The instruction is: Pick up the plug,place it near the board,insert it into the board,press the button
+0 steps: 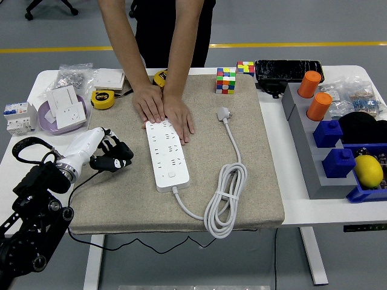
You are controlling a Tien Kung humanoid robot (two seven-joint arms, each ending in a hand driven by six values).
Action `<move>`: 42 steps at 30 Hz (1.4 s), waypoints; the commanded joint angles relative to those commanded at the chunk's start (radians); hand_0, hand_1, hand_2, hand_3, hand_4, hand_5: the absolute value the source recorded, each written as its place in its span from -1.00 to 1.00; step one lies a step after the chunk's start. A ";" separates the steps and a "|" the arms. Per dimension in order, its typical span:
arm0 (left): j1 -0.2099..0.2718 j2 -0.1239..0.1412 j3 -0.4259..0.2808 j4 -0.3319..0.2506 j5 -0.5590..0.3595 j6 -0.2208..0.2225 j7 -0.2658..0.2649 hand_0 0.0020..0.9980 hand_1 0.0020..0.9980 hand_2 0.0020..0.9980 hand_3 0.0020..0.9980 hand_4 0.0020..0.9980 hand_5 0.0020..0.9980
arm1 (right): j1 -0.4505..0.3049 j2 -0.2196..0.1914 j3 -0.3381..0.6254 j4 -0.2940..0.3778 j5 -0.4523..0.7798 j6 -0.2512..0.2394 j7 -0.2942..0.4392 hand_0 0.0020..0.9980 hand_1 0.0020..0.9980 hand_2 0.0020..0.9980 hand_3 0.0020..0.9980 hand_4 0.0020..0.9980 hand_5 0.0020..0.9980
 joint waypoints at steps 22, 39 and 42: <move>0.086 -0.076 0.011 -0.089 -0.740 0.170 -0.247 0.79 0.93 0.86 0.78 1.00 1.00 | -0.004 0.007 0.007 0.000 -0.003 -0.001 0.001 0.72 0.54 0.52 0.58 1.00 0.72; 0.173 -0.118 -0.151 -0.084 -1.441 0.182 -0.306 0.64 0.65 0.56 0.51 1.00 1.00 | -0.004 0.013 0.002 0.000 -0.012 0.001 -0.001 0.72 0.54 0.52 0.58 1.00 0.72; 0.190 -0.118 -0.177 -0.095 -1.488 0.180 -0.304 0.64 0.65 0.56 0.51 1.00 1.00 | -0.003 0.012 -0.005 0.000 -0.009 0.000 0.000 0.72 0.54 0.52 0.58 1.00 0.72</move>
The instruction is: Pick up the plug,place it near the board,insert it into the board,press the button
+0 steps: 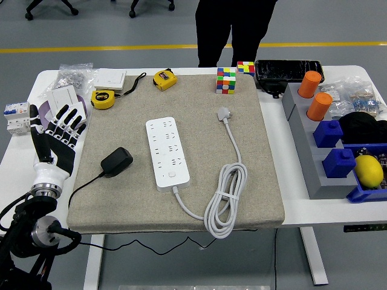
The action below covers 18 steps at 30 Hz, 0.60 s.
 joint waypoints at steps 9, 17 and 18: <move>0.037 0.000 -0.050 -0.019 0.025 0.002 0.003 0.50 0.52 0.44 0.46 1.00 1.00 | -0.008 0.005 0.004 0.000 -0.032 0.004 -0.003 0.72 0.54 0.52 0.58 1.00 0.72; 0.045 0.000 -0.072 -0.025 0.054 0.003 0.008 0.42 0.31 0.20 0.30 1.00 1.00 | -0.019 0.019 0.010 0.000 -0.046 0.004 -0.002 0.72 0.54 0.52 0.58 1.00 0.72; 0.046 0.000 -0.073 -0.027 0.057 0.002 0.009 0.42 0.31 0.20 0.30 1.00 1.00 | -0.019 0.020 0.008 0.000 -0.044 0.004 -0.002 0.72 0.54 0.52 0.58 1.00 0.72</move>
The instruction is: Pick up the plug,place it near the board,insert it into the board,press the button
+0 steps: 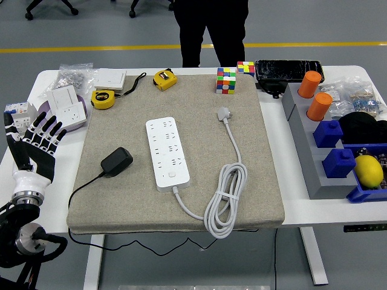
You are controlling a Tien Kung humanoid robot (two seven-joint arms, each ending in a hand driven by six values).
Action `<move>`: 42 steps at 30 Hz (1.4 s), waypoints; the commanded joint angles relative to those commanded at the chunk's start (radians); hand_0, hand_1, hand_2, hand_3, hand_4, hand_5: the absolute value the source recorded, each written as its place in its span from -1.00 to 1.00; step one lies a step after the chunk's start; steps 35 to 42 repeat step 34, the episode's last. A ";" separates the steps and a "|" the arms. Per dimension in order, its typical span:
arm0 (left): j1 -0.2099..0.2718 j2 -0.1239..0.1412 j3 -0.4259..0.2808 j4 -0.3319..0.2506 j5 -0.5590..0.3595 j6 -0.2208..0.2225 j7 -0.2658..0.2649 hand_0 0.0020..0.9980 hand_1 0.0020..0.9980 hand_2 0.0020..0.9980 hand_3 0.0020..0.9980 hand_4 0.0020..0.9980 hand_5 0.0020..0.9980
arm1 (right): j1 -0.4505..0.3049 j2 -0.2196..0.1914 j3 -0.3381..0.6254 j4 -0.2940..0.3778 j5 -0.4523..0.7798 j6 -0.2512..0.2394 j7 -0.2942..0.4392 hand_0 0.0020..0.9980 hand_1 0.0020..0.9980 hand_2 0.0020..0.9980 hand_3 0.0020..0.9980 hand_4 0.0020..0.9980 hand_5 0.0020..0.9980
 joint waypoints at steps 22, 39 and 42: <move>0.007 0.000 0.008 -0.001 0.041 -0.038 0.009 0.48 0.50 0.46 0.58 1.00 0.98 | -0.002 0.000 0.001 0.000 -0.004 0.001 -0.004 0.72 0.54 0.52 0.58 1.00 0.72; 0.002 0.000 0.008 -0.006 0.053 -0.034 0.015 0.47 0.49 0.44 0.53 1.00 0.91 | 0.002 0.001 0.000 0.000 0.002 0.000 -0.003 0.72 0.54 0.52 0.58 1.00 0.72; 0.002 0.000 0.008 -0.006 0.053 -0.034 0.015 0.47 0.49 0.44 0.53 1.00 0.91 | 0.002 0.001 0.000 0.000 0.002 0.000 -0.003 0.72 0.54 0.52 0.58 1.00 0.72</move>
